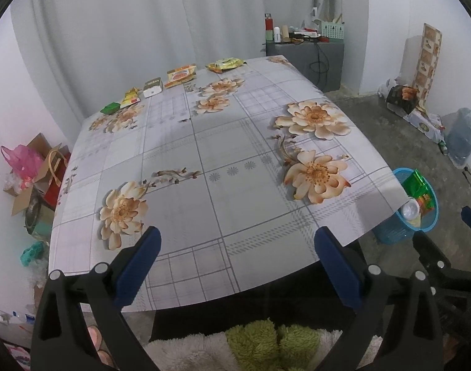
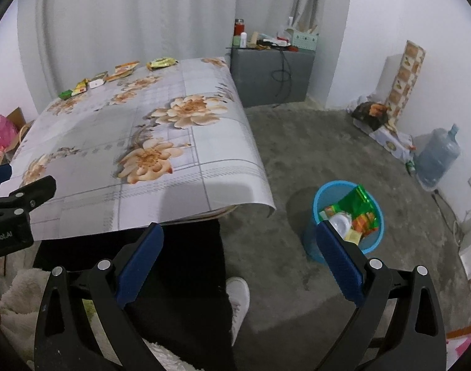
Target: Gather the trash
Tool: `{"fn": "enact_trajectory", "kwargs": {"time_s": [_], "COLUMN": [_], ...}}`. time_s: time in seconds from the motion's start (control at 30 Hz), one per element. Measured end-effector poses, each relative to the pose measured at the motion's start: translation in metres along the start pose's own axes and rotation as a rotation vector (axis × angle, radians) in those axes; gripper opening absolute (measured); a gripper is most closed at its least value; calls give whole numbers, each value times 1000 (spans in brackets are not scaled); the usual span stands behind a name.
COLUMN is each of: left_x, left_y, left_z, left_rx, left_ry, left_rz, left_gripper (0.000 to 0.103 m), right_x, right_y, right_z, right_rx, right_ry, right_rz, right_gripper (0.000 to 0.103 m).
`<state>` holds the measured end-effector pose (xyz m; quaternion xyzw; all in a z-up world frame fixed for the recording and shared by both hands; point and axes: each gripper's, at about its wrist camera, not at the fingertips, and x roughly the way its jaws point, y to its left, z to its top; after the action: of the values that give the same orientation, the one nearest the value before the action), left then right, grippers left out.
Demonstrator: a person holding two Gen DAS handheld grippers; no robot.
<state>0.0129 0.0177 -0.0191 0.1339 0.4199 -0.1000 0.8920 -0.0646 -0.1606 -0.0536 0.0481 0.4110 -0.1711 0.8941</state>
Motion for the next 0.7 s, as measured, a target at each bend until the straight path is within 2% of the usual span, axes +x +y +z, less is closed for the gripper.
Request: {"fn": "enact_trajectory", "kwargs": {"time_s": [0.7], "left_x": [0], "left_y": [-1], "left_z": [1], "left_rx": [4], "left_ry": [0], "left_rz": [13], "left_gripper": [97], "right_x": [1], "right_y": [-13], "right_z": [2], "right_rx": [8], "right_ry": [0], "right_rz": [-23], "right_gripper": [95]}}
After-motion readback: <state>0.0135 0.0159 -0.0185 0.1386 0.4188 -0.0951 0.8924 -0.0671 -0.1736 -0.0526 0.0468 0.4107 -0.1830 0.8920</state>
